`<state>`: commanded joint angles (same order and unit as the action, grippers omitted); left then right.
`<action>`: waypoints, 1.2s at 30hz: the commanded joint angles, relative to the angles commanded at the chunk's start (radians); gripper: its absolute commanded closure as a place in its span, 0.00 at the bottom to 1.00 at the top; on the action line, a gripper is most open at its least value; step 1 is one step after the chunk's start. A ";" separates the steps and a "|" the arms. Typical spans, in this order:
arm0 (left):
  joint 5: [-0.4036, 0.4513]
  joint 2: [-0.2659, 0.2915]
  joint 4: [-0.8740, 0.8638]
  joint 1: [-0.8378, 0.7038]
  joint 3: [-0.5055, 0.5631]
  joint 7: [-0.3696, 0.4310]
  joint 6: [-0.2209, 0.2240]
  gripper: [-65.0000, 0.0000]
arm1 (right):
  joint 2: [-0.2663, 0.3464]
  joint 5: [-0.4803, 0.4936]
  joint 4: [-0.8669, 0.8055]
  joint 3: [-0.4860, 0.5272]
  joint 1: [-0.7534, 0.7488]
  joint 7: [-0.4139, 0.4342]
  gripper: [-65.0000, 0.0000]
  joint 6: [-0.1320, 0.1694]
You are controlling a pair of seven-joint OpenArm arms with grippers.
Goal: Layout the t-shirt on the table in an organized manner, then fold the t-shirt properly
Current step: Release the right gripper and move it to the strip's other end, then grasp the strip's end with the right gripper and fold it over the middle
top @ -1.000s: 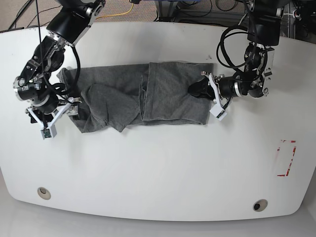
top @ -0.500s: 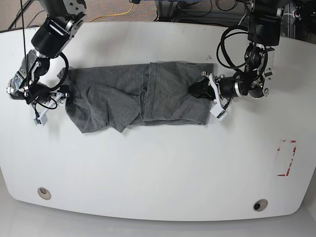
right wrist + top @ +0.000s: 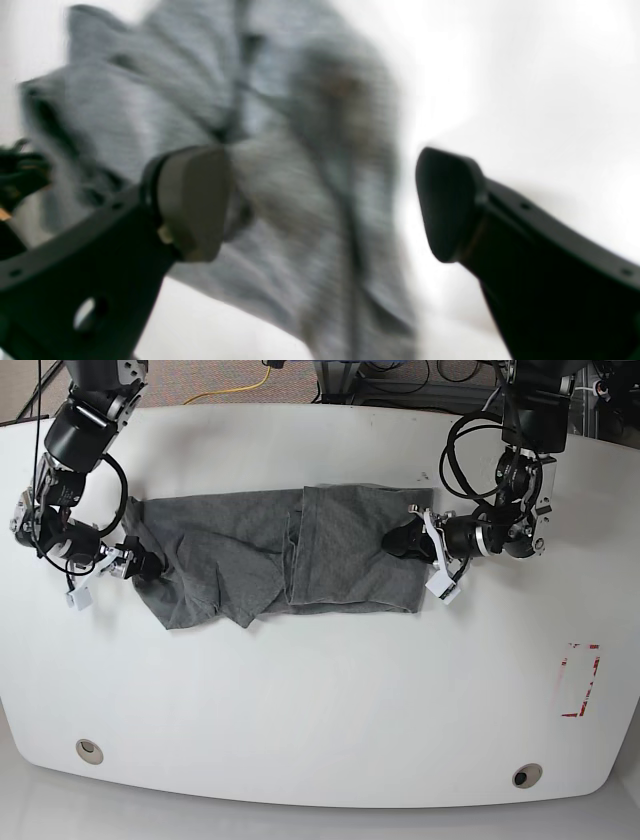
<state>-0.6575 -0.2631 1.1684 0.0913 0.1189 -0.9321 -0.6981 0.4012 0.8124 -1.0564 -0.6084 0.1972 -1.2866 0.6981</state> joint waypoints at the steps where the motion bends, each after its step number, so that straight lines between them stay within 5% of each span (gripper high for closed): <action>1: 0.000 0.000 0.000 0.000 0.000 0.000 0.000 0.93 | -0.002 0.008 0.000 0.005 -0.008 0.000 0.13 0.000; 11: 0.000 0.000 -0.003 0.000 0.000 0.000 0.000 0.93 | -0.071 0.017 -0.002 0.095 -0.020 0.000 0.13 0.000; 25: 0.000 -0.002 -0.005 -0.002 0.000 0.000 0.000 0.93 | -0.078 0.014 -0.002 0.141 -0.020 0.009 0.14 0.000; 29: 0.000 -0.002 -0.005 -0.002 0.000 0.000 0.000 0.93 | -0.078 0.014 -0.002 0.170 -0.021 0.044 0.27 0.000; 36: 0.000 -0.002 -0.005 -0.002 0.000 0.000 0.000 0.93 | -0.078 0.012 0.002 0.198 -0.021 0.078 0.72 0.000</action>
<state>-0.6575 -0.2647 1.1638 0.0898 0.1189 -0.9321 -0.6981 0.3230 0.8247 -1.0549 -0.4104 0.1757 -1.2083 0.6981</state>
